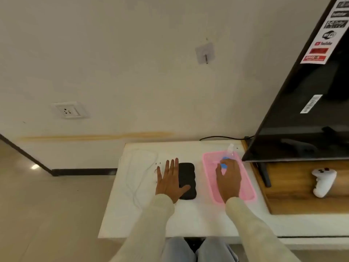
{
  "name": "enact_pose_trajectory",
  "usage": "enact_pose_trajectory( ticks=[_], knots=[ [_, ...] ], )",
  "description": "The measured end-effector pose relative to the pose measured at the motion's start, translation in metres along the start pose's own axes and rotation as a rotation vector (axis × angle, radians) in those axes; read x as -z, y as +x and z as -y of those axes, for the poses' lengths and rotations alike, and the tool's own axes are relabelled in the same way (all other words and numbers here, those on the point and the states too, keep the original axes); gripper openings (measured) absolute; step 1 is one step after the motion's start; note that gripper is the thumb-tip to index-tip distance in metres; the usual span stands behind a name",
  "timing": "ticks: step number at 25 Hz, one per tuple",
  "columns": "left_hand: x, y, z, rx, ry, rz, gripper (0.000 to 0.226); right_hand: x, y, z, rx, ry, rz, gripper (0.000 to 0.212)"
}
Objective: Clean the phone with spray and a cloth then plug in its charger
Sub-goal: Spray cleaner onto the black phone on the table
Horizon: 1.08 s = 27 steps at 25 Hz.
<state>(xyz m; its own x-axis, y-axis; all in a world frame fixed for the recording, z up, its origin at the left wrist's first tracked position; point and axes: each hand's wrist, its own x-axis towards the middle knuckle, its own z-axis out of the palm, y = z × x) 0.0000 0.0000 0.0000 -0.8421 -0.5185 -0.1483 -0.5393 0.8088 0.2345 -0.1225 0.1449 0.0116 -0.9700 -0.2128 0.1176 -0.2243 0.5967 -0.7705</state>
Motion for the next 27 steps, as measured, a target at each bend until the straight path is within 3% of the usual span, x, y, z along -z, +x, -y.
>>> enact_pose_trajectory(
  ticks=[2, 6, 12, 15, 20, 24, 27],
  knots=[
    [-0.01, 0.01, 0.005, 0.018, -0.066, 0.132, 0.119, -0.002, 0.02, -0.005, -0.18, 0.18, -0.063, 0.035],
    [-0.026, 0.022, 0.021, 0.027, -0.038, 0.252, 0.129, -0.014, 0.056, -0.016, -0.24, 0.141, -0.062, 0.064],
    [-0.049, 0.026, 0.035, 0.015, -0.032, 0.279, 0.112, -0.035, 0.075, -0.039, -0.271, -0.044, -0.017, 0.045],
    [-0.053, 0.027, 0.037, 0.002, 0.007, 0.273, 0.107, -0.031, 0.074, -0.042, -0.24, 0.076, -0.053, 0.035],
    [-0.056, 0.025, 0.038, -0.009, -0.009, 0.257, 0.107, -0.015, 0.074, -0.022, -0.13, 0.289, -0.063, 0.036],
    [-0.061, 0.026, 0.041, -0.009, -0.041, 0.253, 0.11, -0.02, 0.065, 0.007, -0.076, 0.448, 0.117, 0.027],
    [-0.063, 0.026, 0.042, -0.006, -0.075, 0.246, 0.112, -0.036, 0.053, 0.025, -0.03, 0.51, 0.269, 0.031]
  ],
)
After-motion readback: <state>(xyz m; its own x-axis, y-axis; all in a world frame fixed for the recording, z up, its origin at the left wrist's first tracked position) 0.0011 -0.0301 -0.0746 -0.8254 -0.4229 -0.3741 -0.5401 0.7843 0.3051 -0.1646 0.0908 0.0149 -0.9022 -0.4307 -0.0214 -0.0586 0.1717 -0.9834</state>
